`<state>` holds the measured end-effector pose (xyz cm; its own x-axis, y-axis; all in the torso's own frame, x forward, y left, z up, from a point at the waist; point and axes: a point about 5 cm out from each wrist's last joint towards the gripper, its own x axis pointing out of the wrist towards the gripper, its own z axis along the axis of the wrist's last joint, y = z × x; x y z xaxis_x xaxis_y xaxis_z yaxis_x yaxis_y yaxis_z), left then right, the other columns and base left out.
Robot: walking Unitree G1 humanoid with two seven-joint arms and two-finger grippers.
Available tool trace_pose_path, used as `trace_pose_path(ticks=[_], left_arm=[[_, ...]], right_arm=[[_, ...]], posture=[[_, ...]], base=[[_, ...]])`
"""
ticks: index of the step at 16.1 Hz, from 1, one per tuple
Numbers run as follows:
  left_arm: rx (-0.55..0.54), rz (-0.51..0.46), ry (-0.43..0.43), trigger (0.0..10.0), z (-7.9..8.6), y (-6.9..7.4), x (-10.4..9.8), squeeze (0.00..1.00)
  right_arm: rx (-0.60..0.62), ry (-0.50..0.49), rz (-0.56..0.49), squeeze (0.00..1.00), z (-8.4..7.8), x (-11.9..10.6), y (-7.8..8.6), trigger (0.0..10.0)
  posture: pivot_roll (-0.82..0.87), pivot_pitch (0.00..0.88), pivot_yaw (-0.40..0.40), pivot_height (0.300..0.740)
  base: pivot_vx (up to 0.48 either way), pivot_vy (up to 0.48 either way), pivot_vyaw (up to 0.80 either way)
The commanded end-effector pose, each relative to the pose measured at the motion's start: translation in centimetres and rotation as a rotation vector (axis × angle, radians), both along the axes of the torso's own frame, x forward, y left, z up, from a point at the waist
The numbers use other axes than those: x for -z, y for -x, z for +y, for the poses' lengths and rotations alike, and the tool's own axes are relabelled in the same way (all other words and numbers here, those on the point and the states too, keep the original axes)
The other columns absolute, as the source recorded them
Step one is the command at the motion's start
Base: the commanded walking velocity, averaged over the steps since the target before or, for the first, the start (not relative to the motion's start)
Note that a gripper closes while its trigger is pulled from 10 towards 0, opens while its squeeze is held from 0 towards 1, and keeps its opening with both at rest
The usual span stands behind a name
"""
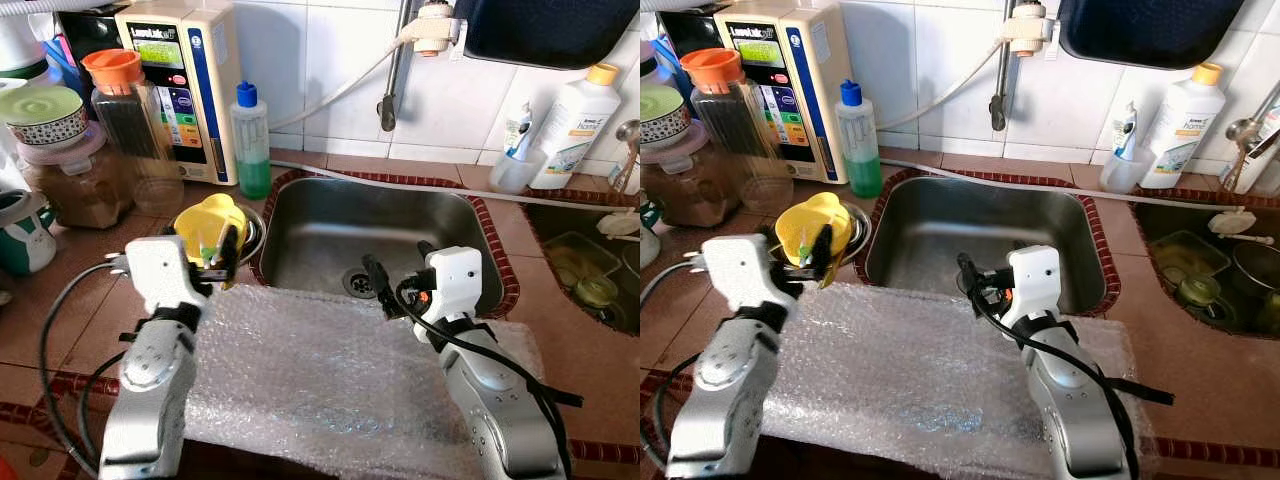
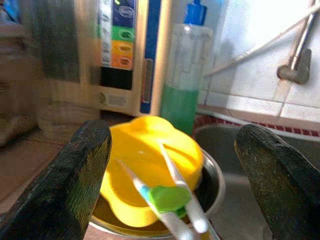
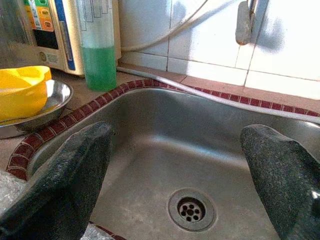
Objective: Kitchen organization
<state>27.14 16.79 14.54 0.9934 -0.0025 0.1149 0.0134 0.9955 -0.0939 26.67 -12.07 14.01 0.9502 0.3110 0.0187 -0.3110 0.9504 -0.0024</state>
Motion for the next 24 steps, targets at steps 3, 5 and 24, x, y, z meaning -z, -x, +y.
trace_pose_path(ticks=[3,5,24], left_arm=[[0.001,0.074,0.084,10.0,-0.2,0.3,0.9,0.00],[0.042,0.119,0.129,10.0,-0.9,0.5,1.5,0.00],[-0.019,0.169,0.595,7.8,0.4,-2.1,2.0,0.00]], right_arm=[[-0.008,0.009,-0.032,0.00,0.2,-0.6,0.0,10.0],[-0.012,0.013,-0.032,0.00,0.1,-0.6,0.0,10.0],[-0.392,-0.103,-0.007,0.00,2.2,-1.7,1.6,10.0]], posture=[[0.08,0.013,-0.001,0.740],[0.08,0.013,-0.003,0.740],[0.06,0.009,-0.001,0.740]], base=[[0.000,0.000,0.00],[0.000,0.000,0.00],[0.000,0.000,0.00]])
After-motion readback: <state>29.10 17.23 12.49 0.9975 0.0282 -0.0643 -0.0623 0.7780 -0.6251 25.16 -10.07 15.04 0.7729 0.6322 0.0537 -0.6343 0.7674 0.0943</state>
